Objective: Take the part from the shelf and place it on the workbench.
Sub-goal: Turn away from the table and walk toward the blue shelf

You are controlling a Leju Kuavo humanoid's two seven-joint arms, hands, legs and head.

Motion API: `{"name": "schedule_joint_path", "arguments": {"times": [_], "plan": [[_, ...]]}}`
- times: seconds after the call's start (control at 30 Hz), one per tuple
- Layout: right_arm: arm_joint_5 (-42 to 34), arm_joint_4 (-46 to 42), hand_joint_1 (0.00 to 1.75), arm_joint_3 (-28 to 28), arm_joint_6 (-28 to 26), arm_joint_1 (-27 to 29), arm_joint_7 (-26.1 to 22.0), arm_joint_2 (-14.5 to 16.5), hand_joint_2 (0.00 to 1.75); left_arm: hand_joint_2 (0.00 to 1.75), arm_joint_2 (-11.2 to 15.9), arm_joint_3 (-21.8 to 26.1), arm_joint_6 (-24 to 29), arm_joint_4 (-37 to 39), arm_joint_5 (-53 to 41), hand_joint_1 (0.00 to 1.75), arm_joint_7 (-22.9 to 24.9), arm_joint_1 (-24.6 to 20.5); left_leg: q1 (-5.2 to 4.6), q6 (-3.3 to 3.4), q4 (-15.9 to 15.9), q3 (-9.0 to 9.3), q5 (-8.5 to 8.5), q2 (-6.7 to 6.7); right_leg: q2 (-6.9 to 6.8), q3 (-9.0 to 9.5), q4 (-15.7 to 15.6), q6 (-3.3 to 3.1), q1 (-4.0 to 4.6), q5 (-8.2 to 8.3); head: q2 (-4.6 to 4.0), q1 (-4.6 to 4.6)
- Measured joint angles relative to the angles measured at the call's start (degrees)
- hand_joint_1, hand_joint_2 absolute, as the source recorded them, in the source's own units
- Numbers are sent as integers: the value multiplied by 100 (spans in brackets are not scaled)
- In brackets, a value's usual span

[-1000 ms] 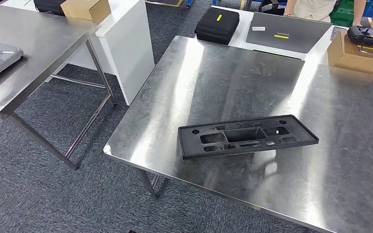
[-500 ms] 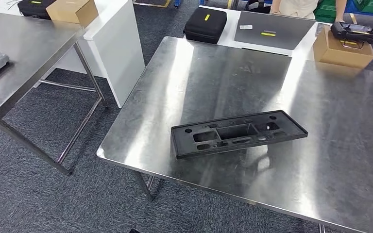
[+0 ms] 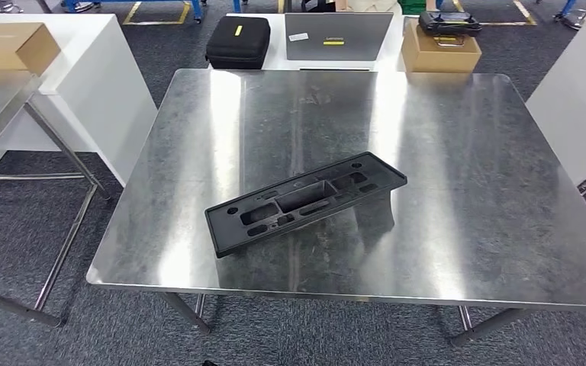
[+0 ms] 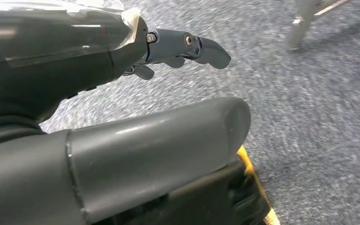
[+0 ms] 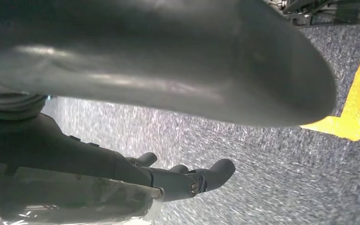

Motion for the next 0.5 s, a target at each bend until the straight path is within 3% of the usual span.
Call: {"name": "schedule_joint_path", "arguments": {"times": [0.03,0.07,0.1,0.13,0.2,0.27,0.33,0.37,0.4,0.43,0.5], "plan": [[1,0,0,0,-9,-7,0,7,0,0,5,-1,5,0,-1,0,-2,-2,-5,30,-158,70,39,-92,67,-21,-1,30,-6,10,0,-7],[7,0,0,0,-24,-10,0,15,0,0,10,-1,7,-1,-1,0,-4,-5,-16,50,-200,83,27,-103,126,-44,-8,73,-11,24,0,-15],[16,0,0,0,-45,-5,1,20,0,0,10,-1,8,-2,-2,0,-5,-10,-28,68,-232,90,41,-51,184,-80,-29,121,-16,40,0,-26],[26,0,0,0,-64,3,2,23,0,0,9,-2,8,-4,-2,0,-6,-19,-25,91,-283,105,68,10,147,-99,-21,153,-11,40,0,-28],[59,0,0,0,-89,6,27,21,0,0,-2,-2,6,-7,-2,0,7,-27,-17,153,-404,148,136,128,-152,-239,211,158,26,-103,0,-3],[100,0,0,1,-78,-12,64,12,0,0,-12,0,-3,-7,6,0,54,-21,-25,190,-448,149,166,256,-465,-576,895,113,34,-442,0,27],[127,0,0,2,-56,-15,88,7,0,0,-11,2,-26,-7,31,0,114,-15,-36,195,-440,124,172,382,-530,-864,1527,139,22,-670,0,40],[133,0,0,2,-47,-7,97,3,0,0,-12,2,-36,-7,43,0,135,-13,-39,195,-431,113,173,427,-538,-850,1563,184,17,-657,0,42],[136,0,0,2,-46,2,101,-2,0,0,-12,2,-44,-7,50,0,147,-14,-40,191,-417,105,173,458,-549,-700,1340,239,9,-556,0,44],[138,0,0,2,-46,7,104,-8,0,0,-13,2,-45,-7,52,0,153,-15,-39,182,-395,96,170,478,-569,-443,920,290,0,-411,0,46],[140,0,0,2,-45,0,105,-20,0,0,-14,3,-48,-7,55,0,161,-19,-62,133,-336,84,146,502,-616,-22,160,301,-4,-177,0,43]]}}
